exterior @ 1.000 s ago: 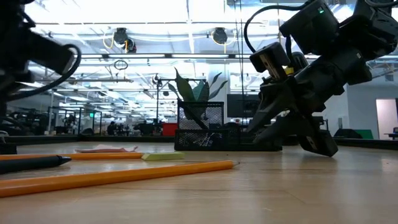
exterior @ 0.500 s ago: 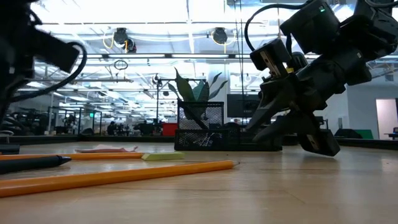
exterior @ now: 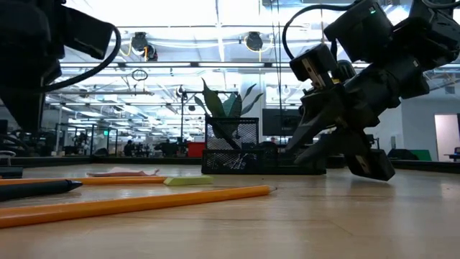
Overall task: Pick and place office supplies into organizer
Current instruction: Put the black binder clip into the black desk organizer
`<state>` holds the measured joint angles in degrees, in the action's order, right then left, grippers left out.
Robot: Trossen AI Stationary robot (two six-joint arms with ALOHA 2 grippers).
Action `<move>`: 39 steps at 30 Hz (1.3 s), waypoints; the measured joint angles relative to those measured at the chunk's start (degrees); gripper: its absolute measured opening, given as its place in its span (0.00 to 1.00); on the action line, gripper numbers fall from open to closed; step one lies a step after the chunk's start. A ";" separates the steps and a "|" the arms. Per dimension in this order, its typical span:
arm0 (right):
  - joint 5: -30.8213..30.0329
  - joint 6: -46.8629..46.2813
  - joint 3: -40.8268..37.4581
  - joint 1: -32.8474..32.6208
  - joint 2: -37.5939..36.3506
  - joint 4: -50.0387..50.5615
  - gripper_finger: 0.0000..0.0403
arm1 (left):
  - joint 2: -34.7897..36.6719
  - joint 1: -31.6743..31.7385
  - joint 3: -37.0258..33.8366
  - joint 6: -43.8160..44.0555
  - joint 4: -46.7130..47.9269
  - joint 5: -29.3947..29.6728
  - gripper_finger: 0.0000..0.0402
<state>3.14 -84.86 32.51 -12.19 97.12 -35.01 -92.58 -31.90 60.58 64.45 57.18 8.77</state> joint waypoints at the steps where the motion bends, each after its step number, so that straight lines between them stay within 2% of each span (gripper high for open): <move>1: 0.00 0.00 0.00 0.00 0.00 -0.15 0.19 | 0.00 -0.10 0.00 0.00 0.04 0.27 0.22; 12: -0.02 -2.07 0.09 0.00 -0.02 -0.81 0.19 | -4.52 -1.62 -0.09 0.20 0.35 -1.26 0.22; 18: -0.03 -2.12 0.09 0.00 -0.02 -0.84 0.19 | -4.74 -1.75 -0.09 2.26 3.15 -1.45 0.22; 39: -0.13 -1.44 0.09 0.02 -0.07 -0.79 0.19 | -4.74 -2.50 -0.09 2.13 2.58 0.34 0.22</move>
<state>3.01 -86.30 32.60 -12.16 97.06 -35.79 -97.32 -34.40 60.49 66.57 59.77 9.11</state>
